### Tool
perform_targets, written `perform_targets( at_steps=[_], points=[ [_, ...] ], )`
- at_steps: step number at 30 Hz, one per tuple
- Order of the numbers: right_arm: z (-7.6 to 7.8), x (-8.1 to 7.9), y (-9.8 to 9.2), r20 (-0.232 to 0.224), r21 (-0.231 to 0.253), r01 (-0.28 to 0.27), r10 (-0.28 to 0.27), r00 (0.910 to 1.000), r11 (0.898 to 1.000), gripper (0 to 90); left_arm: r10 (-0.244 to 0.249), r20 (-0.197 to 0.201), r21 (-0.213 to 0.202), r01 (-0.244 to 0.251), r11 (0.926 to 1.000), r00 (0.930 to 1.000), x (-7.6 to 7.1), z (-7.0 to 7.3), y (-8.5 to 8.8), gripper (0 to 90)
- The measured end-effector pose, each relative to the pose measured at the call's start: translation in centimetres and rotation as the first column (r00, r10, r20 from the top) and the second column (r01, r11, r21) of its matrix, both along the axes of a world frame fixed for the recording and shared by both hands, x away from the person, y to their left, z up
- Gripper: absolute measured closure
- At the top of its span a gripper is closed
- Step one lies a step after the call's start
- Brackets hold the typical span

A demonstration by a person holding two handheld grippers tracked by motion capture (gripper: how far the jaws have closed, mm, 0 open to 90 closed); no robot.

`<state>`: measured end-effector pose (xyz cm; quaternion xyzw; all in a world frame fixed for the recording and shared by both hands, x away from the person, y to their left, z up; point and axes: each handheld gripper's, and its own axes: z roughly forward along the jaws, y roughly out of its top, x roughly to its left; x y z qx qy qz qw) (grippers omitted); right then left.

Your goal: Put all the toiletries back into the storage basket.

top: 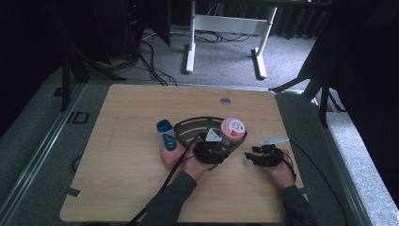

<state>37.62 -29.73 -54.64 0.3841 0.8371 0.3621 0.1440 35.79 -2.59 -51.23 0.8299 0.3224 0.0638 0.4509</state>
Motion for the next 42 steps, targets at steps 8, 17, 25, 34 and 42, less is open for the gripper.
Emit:
perform_targets(
  at_steps=[8, 17, 25, 34, 42],
  points=[
    [0.2, -0.9, 0.8, 0.041, -0.043, 0.011, -0.009, 0.9991, 0.999, 44.1, -0.026, -0.004, 0.014, 0.026, 0.9996, 0.9997, -0.9, 0.2, 0.5, 52.6],
    [-0.4, -0.9, 1.1, 0.05, -0.034, 0.025, -0.023, 0.9985, 0.999, 41.3, -0.038, 0.022, 0.031, 0.037, 0.9988, 0.999, -2.2, 1.1, 2.0, 54.9],
    [-0.8, -1.4, 1.4, 0.058, -0.034, 0.029, -0.027, 0.9979, 0.999, 40.7, -0.049, 0.045, 0.03, 0.048, 0.9984, 0.9978, -2.6, 1.4, 3.1, 56.8],
    [-1.1, -1.5, 1.6, 0.047, -0.017, 0.018, -0.017, 0.9988, 1.0, 37.0, -0.055, 0.083, 0.03, 0.052, 0.9982, 0.995, -3.5, 2.2, 4.1, 60.5],
    [-1.2, -1.5, 1.6, 0.051, -0.008, 0.02, -0.02, 0.9985, 1.0, 33.5, -0.073, 0.072, 0.034, 0.071, 0.9969, 0.9947, -3.9, 1.9, 4.8, 59.3]
  ],
)
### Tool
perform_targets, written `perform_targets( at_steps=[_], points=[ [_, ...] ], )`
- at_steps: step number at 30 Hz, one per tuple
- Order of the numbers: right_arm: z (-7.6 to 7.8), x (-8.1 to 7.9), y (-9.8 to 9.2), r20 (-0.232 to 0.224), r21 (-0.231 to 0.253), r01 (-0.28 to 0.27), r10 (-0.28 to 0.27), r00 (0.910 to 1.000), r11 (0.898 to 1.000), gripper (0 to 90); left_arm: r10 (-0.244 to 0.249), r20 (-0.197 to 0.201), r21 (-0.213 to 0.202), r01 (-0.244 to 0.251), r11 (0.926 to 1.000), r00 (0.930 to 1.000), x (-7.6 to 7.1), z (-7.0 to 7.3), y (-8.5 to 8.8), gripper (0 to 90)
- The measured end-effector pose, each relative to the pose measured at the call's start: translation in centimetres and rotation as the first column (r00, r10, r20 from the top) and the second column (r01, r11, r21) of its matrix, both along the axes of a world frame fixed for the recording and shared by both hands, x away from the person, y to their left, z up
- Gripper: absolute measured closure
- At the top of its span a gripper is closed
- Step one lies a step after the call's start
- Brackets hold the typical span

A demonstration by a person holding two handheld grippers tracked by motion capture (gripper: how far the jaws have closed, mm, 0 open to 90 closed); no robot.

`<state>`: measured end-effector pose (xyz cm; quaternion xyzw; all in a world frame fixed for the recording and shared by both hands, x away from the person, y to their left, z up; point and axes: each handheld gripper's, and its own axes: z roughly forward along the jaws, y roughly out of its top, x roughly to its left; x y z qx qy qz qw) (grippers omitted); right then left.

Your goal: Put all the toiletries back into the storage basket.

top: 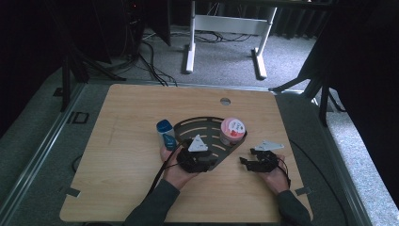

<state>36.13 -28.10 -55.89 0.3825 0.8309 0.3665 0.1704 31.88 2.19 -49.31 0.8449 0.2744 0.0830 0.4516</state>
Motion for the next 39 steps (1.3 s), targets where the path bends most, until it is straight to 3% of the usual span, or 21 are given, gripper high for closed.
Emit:
perform_targets(
  at_steps=[21, 39],
  points=[
    [0.0, 0.1, 0.0, -0.001, -0.002, 0.004, -0.004, 1.0, 1.0, 30.7, 0.001, 0.025, -0.003, -0.001, 1.0, 0.9997, -1.5, 1.3, 3.0, 55.6],
    [0.0, 0.1, 0.1, -0.002, -0.001, 0.003, -0.003, 1.0, 1.0, 30.3, 0.072, 0.035, -0.019, -0.071, 0.9973, 0.9968, -3.0, 2.1, 7.2, 55.4]
  ],
)
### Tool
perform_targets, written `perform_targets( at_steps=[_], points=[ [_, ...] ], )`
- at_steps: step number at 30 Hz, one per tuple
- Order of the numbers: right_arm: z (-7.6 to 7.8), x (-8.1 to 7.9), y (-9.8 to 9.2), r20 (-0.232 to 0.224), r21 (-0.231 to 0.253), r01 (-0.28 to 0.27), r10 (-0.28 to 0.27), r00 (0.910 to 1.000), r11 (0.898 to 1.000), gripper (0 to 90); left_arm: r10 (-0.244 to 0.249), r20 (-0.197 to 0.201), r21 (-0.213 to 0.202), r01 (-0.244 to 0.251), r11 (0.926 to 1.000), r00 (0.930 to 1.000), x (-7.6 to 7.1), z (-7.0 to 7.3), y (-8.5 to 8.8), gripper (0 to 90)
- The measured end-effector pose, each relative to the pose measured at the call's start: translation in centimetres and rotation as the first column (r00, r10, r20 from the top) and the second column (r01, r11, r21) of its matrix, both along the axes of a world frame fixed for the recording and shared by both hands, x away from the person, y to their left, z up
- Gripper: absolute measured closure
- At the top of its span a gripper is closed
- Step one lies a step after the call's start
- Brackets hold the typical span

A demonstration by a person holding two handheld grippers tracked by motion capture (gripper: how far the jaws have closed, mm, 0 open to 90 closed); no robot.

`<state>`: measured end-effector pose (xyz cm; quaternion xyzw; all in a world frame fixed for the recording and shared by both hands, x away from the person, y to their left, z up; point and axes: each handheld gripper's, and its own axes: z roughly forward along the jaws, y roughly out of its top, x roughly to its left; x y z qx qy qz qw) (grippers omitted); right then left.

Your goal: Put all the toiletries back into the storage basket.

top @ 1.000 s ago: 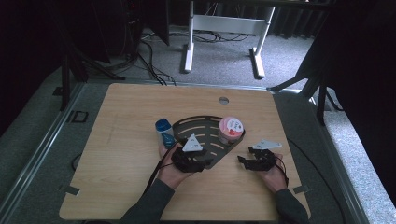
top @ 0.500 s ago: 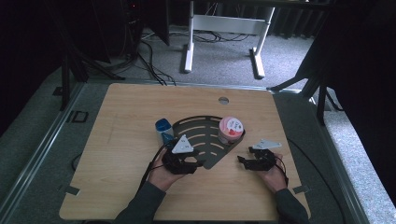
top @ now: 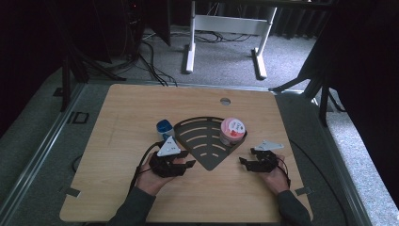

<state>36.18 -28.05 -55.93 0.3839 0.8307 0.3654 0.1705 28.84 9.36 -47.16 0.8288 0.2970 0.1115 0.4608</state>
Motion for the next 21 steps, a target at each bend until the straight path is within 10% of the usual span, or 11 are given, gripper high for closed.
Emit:
perform_targets(
  at_steps=[21],
  points=[
    [0.0, 0.0, 0.0, 0.0, 0.0, -0.001, 0.001, 1.0, 1.0, 30.3, 0.105, 0.013, -0.016, -0.105, 0.9943, 0.9943, -1.5, 0.6, 5.0, 51.4]
  ],
)
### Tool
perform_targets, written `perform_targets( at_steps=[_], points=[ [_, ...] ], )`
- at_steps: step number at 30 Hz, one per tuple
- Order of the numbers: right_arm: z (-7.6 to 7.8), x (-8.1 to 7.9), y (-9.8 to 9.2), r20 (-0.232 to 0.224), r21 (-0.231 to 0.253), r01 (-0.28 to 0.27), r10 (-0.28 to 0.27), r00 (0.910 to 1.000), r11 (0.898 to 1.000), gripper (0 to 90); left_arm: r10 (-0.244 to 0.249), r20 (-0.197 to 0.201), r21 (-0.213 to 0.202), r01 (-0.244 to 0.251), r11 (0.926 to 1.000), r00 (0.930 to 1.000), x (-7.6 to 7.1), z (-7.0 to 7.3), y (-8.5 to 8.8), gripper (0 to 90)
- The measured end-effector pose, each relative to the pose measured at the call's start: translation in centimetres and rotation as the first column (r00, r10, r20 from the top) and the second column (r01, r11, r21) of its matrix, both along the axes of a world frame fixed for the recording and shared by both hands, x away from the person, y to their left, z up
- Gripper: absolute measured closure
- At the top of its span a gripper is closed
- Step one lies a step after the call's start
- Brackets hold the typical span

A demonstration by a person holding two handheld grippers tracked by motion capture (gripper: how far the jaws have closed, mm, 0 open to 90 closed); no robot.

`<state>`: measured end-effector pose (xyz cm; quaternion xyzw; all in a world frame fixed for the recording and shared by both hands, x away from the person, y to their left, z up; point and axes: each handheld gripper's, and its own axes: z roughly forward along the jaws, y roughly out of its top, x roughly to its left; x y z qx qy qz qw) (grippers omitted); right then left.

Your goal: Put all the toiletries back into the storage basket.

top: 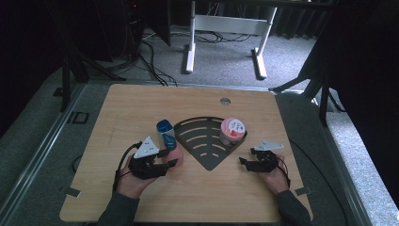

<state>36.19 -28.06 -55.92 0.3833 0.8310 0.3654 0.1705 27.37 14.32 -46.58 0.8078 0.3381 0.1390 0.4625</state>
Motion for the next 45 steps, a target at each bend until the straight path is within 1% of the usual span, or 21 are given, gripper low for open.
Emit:
perform_targets(
  at_steps=[6, 7, 9, 12, 14, 15, 19, 22, 27, 34, 35, 36, 41, 45],
  points=[
    [0.0, 0.0, 0.0, 0.0, 0.0, 0.0, 0.0, 1.0, 1.0, 30.3, 0.058, 0.001, -0.004, -0.058, 0.9983, 0.9983, 0.2, -0.1, 1.1, 47.5],
    [0.0, 0.0, 0.0, 0.0, 0.0, 0.0, 0.0, 1.0, 1.0, 30.3, 0.058, 0.001, -0.004, -0.058, 0.9983, 0.9983, 0.2, -0.1, 1.1, 46.7],
    [0.0, 0.0, 0.0, 0.0, 0.0, 0.0, 0.0, 1.0, 1.0, 30.3, 0.084, -0.001, 0.006, -0.084, 0.9964, 0.9965, 0.6, -0.2, 1.3, 44.5],
    [0.0, 0.0, 0.0, 0.0, 0.0, 0.0, 0.0, 1.0, 1.0, 30.3, 0.092, -0.01, 0.013, -0.091, 0.9957, 0.9957, 1.0, -0.4, 1.2, 40.9],
    [0.0, 0.0, 0.0, 0.0, 0.001, 0.001, -0.001, 1.0, 1.0, 30.3, 0.092, -0.01, 0.013, -0.091, 0.9957, 0.9957, 1.0, -0.4, 1.2, 40.7],
    [0.0, 0.0, 0.0, 0.0, 0.001, 0.0, 0.0, 1.0, 1.0, 30.3, 0.095, -0.019, 0.027, -0.094, 0.9952, 0.9953, 1.6, -0.7, 1.1, 39.5],
    [0.0, 0.0, 0.0, 0.0, 0.0, 0.0, 0.0, 1.0, 1.0, 30.4, 0.101, -0.015, 0.049, -0.1, 0.9938, 0.9948, 2.3, -0.9, 0.8, 38.8],
    [0.0, 0.0, 0.0, 0.001, -0.001, -0.001, 0.001, 1.0, 1.0, 30.4, 0.107, -0.017, 0.051, -0.106, 0.9931, 0.9941, 2.6, -1.2, 0.7, 38.4],
    [0.0, 0.0, 0.0, 0.001, -0.001, -0.001, 0.001, 1.0, 1.0, 30.4, 0.102, -0.013, 0.053, -0.101, 0.9935, 0.9947, 3.0, -1.3, 0.7, 38.1],
    [0.0, 0.0, 0.0, 0.001, -0.001, 0.0, 0.0, 1.0, 1.0, 30.3, 0.09, -0.012, 0.063, -0.089, 0.9941, 0.9959, 3.7, -1.2, 0.3, 37.0],
    [0.0, 0.0, 0.0, 0.0, -0.001, 0.0, 0.0, 1.0, 1.0, 30.3, 0.087, -0.012, 0.061, -0.086, 0.9944, 0.9961, 3.8, -1.2, 0.2, 36.9],
    [0.0, 0.0, 0.0, 0.0, 0.0, -0.001, 0.001, 1.0, 1.0, 30.3, 0.083, -0.008, 0.072, -0.083, 0.994, 0.9965, 4.0, -1.2, 0.0, 36.2],
    [0.0, 0.0, 0.0, 0.0, -0.001, -0.001, 0.001, 1.0, 1.0, 30.3, 0.065, -0.014, 0.073, -0.064, 0.9953, 0.9978, 4.4, -1.4, -0.4, 35.4],
    [0.0, 0.0, 0.0, 0.0, -0.001, -0.001, 0.001, 1.0, 1.0, 30.3, 0.054, -0.008, 0.078, -0.053, 0.9955, 0.9985, 4.6, -1.3, -0.7, 34.4]
  ],
)
